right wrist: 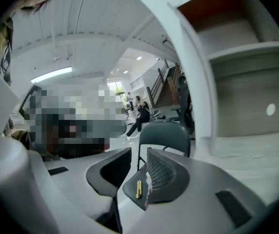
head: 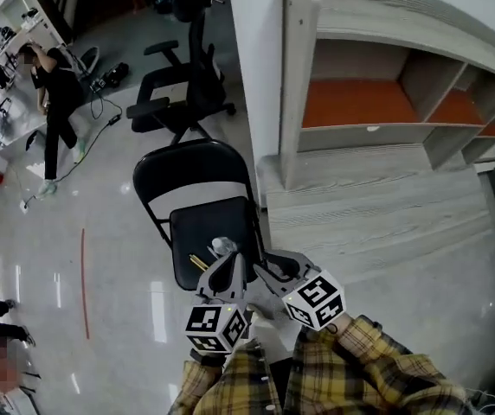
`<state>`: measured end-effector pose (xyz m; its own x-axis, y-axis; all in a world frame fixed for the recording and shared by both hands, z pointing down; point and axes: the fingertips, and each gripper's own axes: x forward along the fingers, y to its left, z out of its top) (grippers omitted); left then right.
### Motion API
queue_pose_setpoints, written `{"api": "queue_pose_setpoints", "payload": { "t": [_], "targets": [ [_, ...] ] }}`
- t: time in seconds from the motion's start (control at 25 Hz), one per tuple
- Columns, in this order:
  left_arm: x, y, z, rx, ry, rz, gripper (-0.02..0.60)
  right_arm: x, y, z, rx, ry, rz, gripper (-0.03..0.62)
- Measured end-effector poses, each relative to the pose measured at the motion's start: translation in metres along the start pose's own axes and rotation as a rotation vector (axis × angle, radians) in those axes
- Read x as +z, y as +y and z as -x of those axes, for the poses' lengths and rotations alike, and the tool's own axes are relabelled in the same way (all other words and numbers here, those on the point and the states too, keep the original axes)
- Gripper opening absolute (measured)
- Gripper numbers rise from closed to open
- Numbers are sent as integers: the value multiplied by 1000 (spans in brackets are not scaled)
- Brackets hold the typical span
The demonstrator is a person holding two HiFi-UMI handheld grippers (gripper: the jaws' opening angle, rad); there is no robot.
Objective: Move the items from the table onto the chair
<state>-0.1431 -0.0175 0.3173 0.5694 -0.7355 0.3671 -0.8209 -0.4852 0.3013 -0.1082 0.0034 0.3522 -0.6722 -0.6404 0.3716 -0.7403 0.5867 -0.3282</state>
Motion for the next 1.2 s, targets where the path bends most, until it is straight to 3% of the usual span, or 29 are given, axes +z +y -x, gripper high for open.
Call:
{"api": "queue_pose_setpoints", "payload": {
  "t": [0.24,0.4,0.6,0.84,1.2],
  "targets": [
    [29,-142,-65,-130,-43,-54,5,44,-114,163,-233,-166,9,84],
    [31,-228,-101,-183,-63,-79,5,41,-174,254,-333,-199,4,55],
    [9,-317,-130,-260,-23,-113,5,26,-226,345,-459,-220,-14,27],
    [-8,-366,-145,-327,23,-166,5,5,-252,402,-574,-242,-70,18],
    [-22,-401,-153,-394,68,-192,5,-11,-267,444,-647,-275,-147,18]
  ]
}}
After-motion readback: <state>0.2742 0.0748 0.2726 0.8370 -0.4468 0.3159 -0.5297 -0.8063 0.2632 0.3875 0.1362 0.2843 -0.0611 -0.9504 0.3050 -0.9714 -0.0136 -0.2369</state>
